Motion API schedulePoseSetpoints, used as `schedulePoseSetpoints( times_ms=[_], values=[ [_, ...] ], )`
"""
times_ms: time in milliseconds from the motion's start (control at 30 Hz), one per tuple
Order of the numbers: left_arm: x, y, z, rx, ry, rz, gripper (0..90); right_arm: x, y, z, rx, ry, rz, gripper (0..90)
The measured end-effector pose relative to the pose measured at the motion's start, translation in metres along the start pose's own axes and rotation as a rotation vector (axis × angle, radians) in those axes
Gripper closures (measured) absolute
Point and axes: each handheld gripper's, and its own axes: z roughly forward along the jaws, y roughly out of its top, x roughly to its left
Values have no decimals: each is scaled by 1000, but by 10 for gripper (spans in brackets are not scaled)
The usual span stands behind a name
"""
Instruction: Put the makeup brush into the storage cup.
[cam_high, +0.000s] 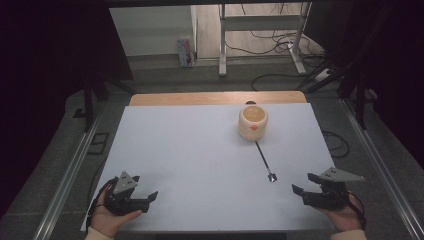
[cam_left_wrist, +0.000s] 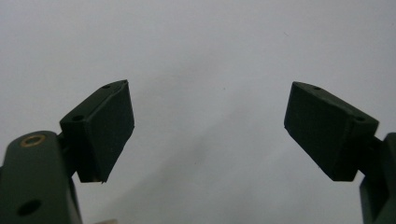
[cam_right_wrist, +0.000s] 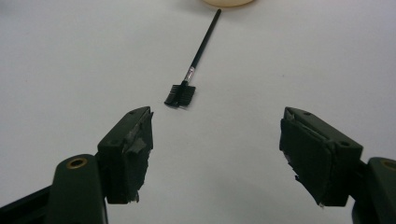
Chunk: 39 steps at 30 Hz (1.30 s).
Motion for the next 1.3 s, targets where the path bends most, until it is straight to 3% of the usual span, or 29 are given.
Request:
schedulePoseSetpoints(
  times_ms=[233,533,867,1300],
  values=[
    [2,0,-3,-13,26,-27,156,-3,1,4,5,9,8,257],
    [-3,4,4,3,5,6,152,-5,-1,1,20,-4,22,255],
    [0,3,2,2,-17,-17,148,-2,3,-2,17,-16,23,251],
    [1,2,0,-4,0,-30,137,2,17,2,28,6,14,242]
  ],
)
